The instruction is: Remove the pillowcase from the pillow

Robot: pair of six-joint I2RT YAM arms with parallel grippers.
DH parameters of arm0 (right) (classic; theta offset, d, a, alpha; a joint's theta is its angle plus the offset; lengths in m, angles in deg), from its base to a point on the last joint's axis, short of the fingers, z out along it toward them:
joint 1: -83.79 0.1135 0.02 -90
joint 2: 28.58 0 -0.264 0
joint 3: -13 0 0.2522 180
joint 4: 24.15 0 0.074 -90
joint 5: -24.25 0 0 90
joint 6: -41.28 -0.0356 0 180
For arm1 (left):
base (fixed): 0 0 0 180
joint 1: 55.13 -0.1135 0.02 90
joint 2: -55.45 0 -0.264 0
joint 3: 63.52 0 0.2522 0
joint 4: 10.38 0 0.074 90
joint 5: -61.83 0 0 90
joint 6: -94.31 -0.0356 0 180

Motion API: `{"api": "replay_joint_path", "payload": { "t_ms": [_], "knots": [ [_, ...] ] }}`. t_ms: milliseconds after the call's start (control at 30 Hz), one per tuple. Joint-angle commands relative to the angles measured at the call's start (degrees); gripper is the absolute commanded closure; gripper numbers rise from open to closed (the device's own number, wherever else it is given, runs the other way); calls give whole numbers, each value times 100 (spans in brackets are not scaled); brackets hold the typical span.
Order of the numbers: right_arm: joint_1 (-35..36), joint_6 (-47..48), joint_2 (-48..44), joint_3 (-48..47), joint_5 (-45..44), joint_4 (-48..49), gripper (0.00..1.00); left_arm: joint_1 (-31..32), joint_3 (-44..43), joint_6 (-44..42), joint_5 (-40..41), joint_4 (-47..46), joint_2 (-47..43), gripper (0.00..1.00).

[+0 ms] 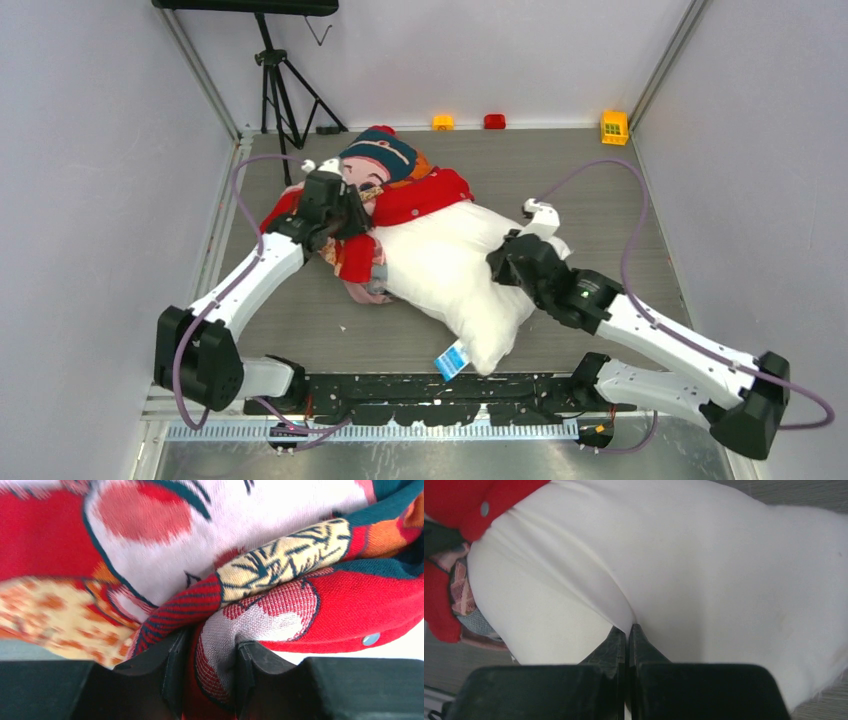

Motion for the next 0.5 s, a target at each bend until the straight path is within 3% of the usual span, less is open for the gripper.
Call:
{"api": "replay_joint_path", "payload": {
  "t_ms": [0, 300, 400, 467],
  "knots": [
    [-935, 345, -653, -37, -1276, -1203, 100, -643, 389, 167, 1543, 465, -576, 65],
    [-1091, 899, -261, -574, -685, -1158, 100, -688, -17, -36, 1220, 820, -1118, 66],
    [-1100, 889, -147, -669, -603, -1164, 100, -688, -209, -297, 1455, 1017, -1338, 61],
    [-1104, 888, -105, -696, -311, -1069, 96, -688, -352, -429, 1797, 1140, -1535, 49]
  ]
}}
